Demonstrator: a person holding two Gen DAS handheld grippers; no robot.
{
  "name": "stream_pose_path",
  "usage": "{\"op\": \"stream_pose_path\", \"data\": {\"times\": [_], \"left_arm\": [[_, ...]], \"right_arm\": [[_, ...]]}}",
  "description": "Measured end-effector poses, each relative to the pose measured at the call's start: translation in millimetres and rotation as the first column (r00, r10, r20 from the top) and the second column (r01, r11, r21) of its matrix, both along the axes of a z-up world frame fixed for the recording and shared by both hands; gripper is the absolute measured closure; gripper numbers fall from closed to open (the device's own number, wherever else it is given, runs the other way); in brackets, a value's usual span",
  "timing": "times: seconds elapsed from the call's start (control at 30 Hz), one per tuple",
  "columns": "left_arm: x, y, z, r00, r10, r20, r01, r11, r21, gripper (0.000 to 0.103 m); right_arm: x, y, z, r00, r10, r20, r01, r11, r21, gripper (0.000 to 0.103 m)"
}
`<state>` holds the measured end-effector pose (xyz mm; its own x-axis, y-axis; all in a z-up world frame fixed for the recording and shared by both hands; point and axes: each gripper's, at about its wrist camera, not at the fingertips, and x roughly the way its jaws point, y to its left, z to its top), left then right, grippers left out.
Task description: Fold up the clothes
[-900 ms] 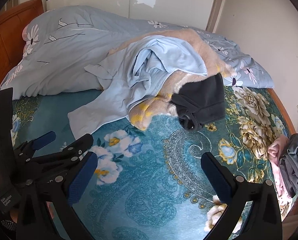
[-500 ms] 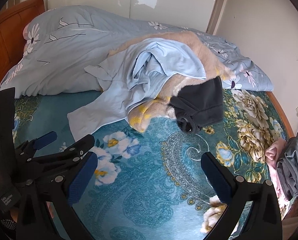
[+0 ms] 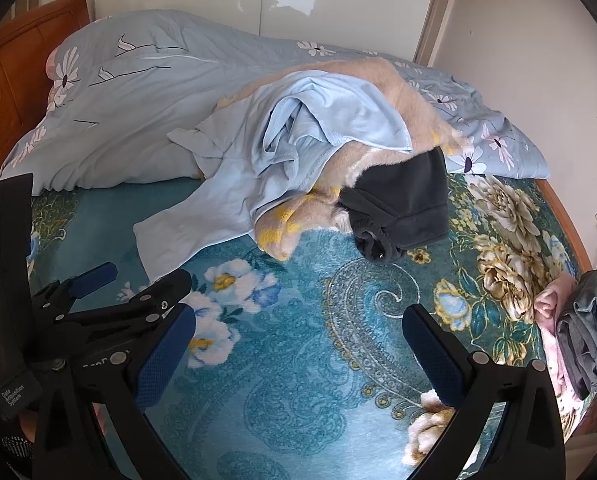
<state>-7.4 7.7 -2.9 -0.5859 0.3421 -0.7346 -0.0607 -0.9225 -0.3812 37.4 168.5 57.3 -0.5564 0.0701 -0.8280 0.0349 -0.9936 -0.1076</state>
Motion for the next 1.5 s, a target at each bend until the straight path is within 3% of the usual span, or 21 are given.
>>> {"op": "stream_pose_path", "data": {"times": [0.2,0.27,0.33,0.43,0.5,0.53,0.63,0.73,0.9,1.03,1.1,1.17,1.5], "left_arm": [[-60.7,18.1,20.2,0.998,-0.056,0.020,0.056,0.998,-0.002,0.000],[-88.6,28.3,24.9,0.997,-0.064,0.032,0.065,0.997,-0.029,0.000],[-113.7,42.0,33.2,0.998,-0.059,-0.017,0.057,0.995,-0.076,0.000],[-153.8,58.3,20.8,0.998,-0.044,0.033,0.049,0.987,-0.153,0.002],[-171.9,65.3,14.4,0.999,-0.016,0.052,0.024,0.985,-0.168,0.010],[-177.2,68.4,13.0,0.998,0.001,0.062,0.010,0.985,-0.174,0.025],[-192.9,77.6,8.9,0.995,0.049,0.092,-0.030,0.981,-0.194,0.088],[-194.5,83.9,17.2,0.995,0.086,0.056,-0.070,0.968,-0.241,0.096],[-161.1,75.5,71.8,0.984,0.027,-0.176,-0.069,0.969,-0.237,0.097],[-119.2,60.1,142.2,0.930,-0.050,-0.364,-0.027,0.979,-0.202,0.098],[-93.6,53.0,183.1,0.883,-0.091,-0.460,-0.001,0.981,-0.196,0.101],[-63.5,43.3,225.9,0.821,-0.129,-0.556,0.045,0.986,-0.163,0.101],[66.3,33.5,364.6,0.627,-0.272,-0.730,0.274,0.954,-0.121,0.101]], "right_arm": [[37.7,56.3,7.9,0.995,-0.094,-0.025,0.093,0.995,-0.018,0.000],[50.3,75.0,10.5,0.992,-0.125,-0.033,0.124,0.992,-0.025,0.000],[62.9,93.8,13.1,0.987,-0.156,-0.041,0.154,0.987,-0.032,0.000],[90.8,127.5,18.2,0.974,-0.221,-0.054,0.219,0.975,-0.042,0.000],[122.2,156.5,23.9,0.954,-0.292,-0.064,0.290,0.956,-0.041,0.000],[138.1,169.5,24.7,0.944,-0.324,-0.067,0.322,0.946,-0.039,0.000],[184.3,206.4,22.6,0.900,-0.433,-0.055,0.431,0.901,-0.041,0.000],[223.2,234.3,17.6,0.848,-0.529,-0.037,0.526,0.848,-0.065,0.000],[269.2,259.7,10.6,0.782,-0.623,-0.017,0.616,0.776,-0.136,0.000],[275.2,257.9,6.1,0.781,-0.625,-0.004,0.616,0.771,-0.162,0.000],[274.0,253.6,7.6,0.789,-0.614,-0.018,0.602,0.778,-0.180,0.000],[272.8,247.4,13.0,0.799,-0.599,-0.042,0.581,0.789,-0.200,0.000],[272.9,199.4,67.8,0.837,-0.504,-0.214,0.439,0.851,-0.288,0.000]]}}
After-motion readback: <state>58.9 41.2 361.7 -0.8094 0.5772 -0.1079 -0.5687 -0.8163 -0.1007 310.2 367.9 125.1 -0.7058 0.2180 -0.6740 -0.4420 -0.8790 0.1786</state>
